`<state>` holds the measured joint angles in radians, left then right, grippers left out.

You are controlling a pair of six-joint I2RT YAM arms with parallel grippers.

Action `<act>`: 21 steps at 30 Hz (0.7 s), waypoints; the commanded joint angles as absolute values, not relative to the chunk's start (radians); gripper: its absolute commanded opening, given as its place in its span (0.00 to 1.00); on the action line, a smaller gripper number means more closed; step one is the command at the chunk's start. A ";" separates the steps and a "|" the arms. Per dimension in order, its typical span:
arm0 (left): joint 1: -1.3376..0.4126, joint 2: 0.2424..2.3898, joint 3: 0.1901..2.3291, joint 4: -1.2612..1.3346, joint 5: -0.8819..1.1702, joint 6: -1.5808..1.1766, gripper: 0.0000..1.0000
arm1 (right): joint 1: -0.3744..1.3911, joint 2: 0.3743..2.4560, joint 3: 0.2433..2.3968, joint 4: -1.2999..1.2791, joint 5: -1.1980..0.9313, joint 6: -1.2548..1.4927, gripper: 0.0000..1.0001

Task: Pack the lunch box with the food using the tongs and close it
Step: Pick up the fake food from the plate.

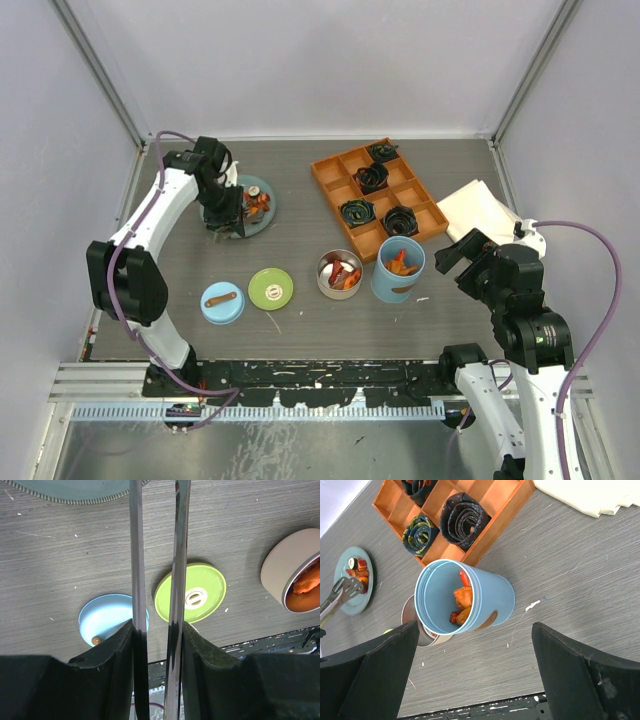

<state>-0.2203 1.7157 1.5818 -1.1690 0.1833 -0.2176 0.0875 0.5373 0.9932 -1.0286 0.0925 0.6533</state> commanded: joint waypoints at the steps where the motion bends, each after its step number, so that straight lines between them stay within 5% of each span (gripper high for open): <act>1: -0.215 1.716 1.606 -1.167 0.201 -0.200 0.37 | 0.084 0.540 1.011 -0.998 0.106 0.652 1.00; 21: -0.216 1.665 1.638 -1.195 0.154 -0.232 0.14 | 0.084 0.541 1.012 -0.996 0.100 0.653 1.00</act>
<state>-0.2203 1.7542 1.5822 -1.1690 0.1715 -0.2211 0.0875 0.5373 0.9932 -1.0286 0.0925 0.6533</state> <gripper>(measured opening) 0.249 0.997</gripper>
